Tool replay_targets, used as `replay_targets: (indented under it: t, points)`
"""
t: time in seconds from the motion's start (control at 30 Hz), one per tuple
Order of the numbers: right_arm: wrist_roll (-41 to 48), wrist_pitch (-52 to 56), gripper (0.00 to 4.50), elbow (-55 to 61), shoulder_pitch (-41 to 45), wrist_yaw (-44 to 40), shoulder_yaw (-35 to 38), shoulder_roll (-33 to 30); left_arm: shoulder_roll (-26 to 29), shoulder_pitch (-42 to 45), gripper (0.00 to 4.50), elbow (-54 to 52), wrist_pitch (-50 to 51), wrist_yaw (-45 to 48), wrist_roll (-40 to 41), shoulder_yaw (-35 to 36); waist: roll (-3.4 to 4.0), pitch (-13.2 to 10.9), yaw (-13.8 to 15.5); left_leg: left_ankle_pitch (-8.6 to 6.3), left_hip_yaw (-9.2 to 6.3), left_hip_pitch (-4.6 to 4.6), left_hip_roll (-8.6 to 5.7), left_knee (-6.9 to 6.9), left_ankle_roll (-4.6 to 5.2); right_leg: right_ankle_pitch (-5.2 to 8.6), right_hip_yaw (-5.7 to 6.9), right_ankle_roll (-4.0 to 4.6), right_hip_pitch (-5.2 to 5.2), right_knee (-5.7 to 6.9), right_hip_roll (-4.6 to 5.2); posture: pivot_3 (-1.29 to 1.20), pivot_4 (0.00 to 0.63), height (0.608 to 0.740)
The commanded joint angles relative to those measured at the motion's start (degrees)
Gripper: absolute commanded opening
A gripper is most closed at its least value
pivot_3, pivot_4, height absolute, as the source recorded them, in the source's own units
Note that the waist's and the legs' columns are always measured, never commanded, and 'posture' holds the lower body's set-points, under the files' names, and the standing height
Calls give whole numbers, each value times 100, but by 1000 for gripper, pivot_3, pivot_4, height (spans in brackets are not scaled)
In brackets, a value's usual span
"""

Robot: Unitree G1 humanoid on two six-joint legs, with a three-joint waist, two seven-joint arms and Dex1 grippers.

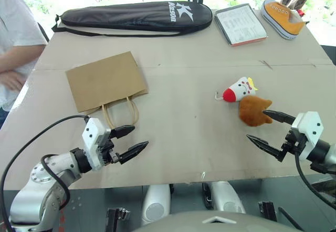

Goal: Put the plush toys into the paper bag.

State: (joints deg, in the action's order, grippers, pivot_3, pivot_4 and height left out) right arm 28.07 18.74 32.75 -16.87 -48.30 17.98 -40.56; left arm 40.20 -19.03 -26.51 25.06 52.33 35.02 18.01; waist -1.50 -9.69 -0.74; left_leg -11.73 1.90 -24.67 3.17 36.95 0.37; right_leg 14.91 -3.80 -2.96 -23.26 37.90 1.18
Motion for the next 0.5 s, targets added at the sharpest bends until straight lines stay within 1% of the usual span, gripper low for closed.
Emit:
replay_targets:
  t: [0.03, 0.1, 0.17, 0.3, 0.4, 0.47, 0.5]
  points:
    - [322, 96, 4500, 393, 226, 21, -29, -28, 36, 155, 4265, 143, -225, -107, -48, 382, 0, 0, -1, 0, 0, 0, 0, 0, 0, 0, 0, 0, 0, 0, 0, 0, 150, 740]
    - [694, 217, 4500, 693, 407, -18, -183, 27, 38, 390, 4265, 649, -658, -177, -226, 738, 1, 0, -5, 0, 0, 0, 0, 0, 0, 0, 0, 0, -3, 5, -3, 0, 150, 740]
    - [843, 318, 4500, 818, 465, -39, -261, 2, 131, 466, 4265, 990, -1004, 30, -339, 935, -2, 1, -5, 0, -4, 1, 0, 1, 0, 0, 1, 0, -6, 6, -19, 0, 150, 740]
    - [1121, 446, 4500, 1045, 474, -198, -392, -122, 769, 606, 4265, 2284, -2367, 883, -913, 1349, -20, 10, -2, -1, 0, -1, 1, -5, -1, -3, 2, 6, -7, 1, -18, 0, 150, 740]
    - [1176, 424, 4500, 1115, 377, -319, -485, -170, 1277, 902, 4265, 3461, -3710, 1301, -1449, 1350, -26, 13, 16, -1, 4, -4, 3, -7, -1, -3, 1, 8, -17, -1, -13, 0, 150, 740]
    - [1060, 310, 4500, 1075, 306, -342, -586, -119, 1504, 1148, 4265, 4095, -4523, 1487, -1765, 1165, -29, 15, 25, -1, 13, -3, 13, -9, -2, -2, 4, 9, -17, -1, -1, 0, 150, 740]
    - [970, 224, 4500, 1052, 252, -352, -648, -83, 1568, 1360, 4265, 4389, -5017, 1386, -2063, 991, -30, 16, 22, -1, 24, -4, 14, -10, -2, -2, 4, 9, -18, -1, 9, 0, 150, 740]
